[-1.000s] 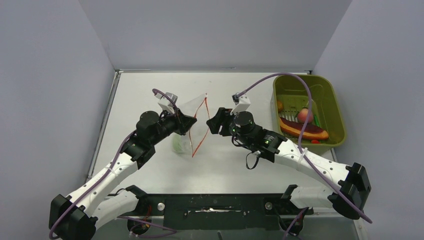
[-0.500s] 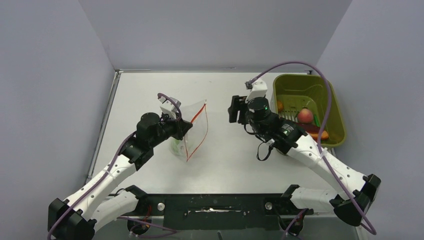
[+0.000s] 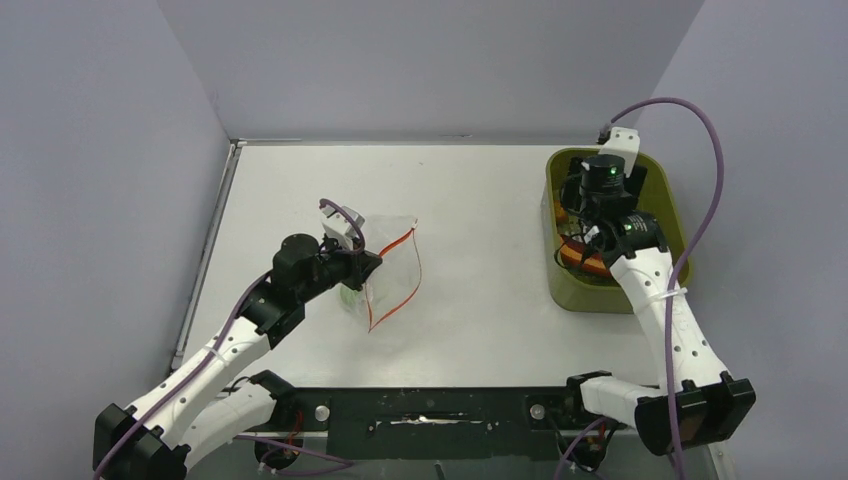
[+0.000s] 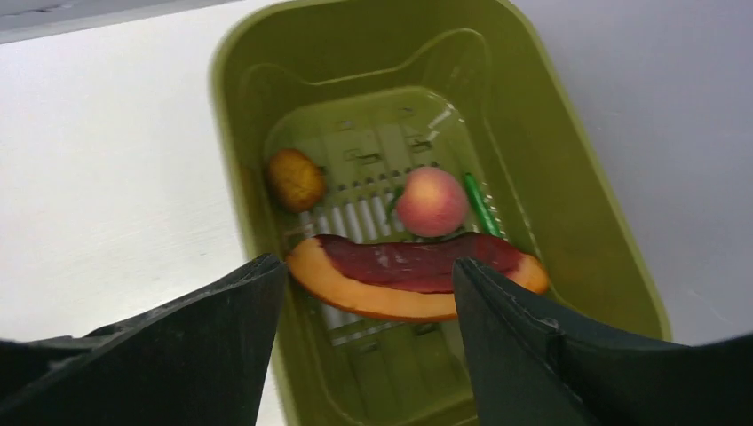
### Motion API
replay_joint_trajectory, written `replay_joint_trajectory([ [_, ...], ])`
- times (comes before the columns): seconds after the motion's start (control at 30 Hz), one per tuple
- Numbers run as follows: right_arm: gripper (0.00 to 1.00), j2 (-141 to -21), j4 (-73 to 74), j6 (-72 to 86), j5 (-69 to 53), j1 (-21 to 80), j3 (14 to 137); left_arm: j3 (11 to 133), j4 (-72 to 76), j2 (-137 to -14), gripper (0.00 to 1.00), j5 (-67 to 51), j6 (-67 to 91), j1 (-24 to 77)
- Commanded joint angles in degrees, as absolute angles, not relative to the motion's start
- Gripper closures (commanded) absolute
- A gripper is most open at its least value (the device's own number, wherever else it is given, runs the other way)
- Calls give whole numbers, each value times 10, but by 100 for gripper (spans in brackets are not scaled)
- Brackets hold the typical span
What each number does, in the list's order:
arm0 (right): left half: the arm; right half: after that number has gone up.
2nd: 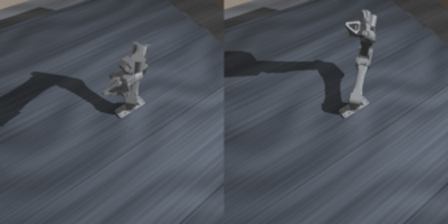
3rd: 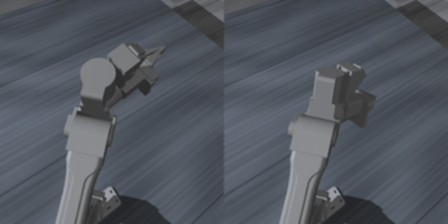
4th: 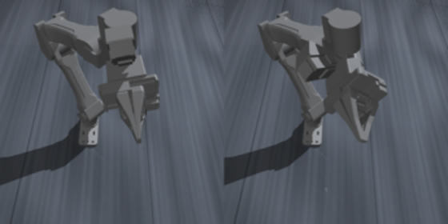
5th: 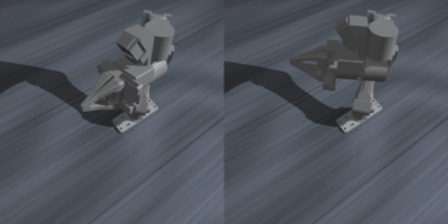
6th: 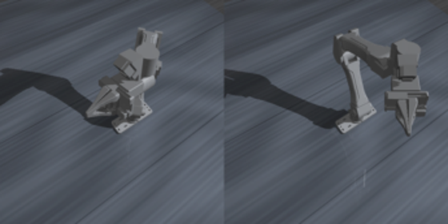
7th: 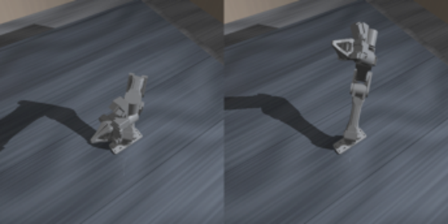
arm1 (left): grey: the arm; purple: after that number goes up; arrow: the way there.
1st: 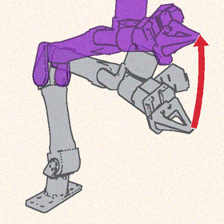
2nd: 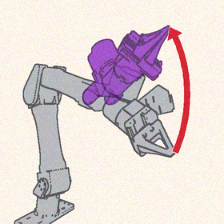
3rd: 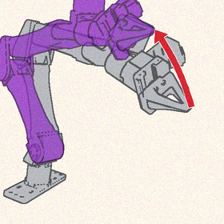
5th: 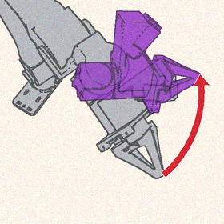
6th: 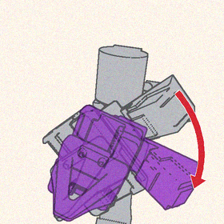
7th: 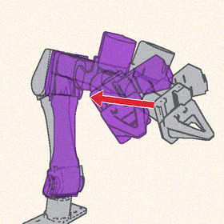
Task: Place the food in the zip-top bag and seal the zipper
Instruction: Place the fake fruit at the corner of the board, then pick up the fake fruit from the bin.
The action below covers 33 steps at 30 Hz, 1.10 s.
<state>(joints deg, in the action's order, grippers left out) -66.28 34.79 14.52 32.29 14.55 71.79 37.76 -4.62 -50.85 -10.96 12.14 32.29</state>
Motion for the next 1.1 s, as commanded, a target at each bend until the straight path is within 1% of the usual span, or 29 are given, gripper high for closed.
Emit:
replay_joint_trajectory([
  [0.0,30,-687,318,106,301,73,710,379,-34,-496,100,-117,107,327],
  [0.13,30,-723,288,106,258,6,691,381,-40,-496,100,-111,104,327],
  [0.4,32,-795,208,68,199,-65,654,379,-43,-482,100,-102,99,327],
  [0.57,29,-849,171,69,154,-110,652,380,-44,-482,100,-101,97,327],
  [0.73,23,-903,160,71,131,-121,671,379,-45,-479,100,-103,97,327],
  [0.9,19,-947,155,62,135,-125,692,379,-44,-478,100,-104,97,327],
  [1.07,19,-981,158,56,150,-126,708,379,-45,-474,100,-101,96,327],
])
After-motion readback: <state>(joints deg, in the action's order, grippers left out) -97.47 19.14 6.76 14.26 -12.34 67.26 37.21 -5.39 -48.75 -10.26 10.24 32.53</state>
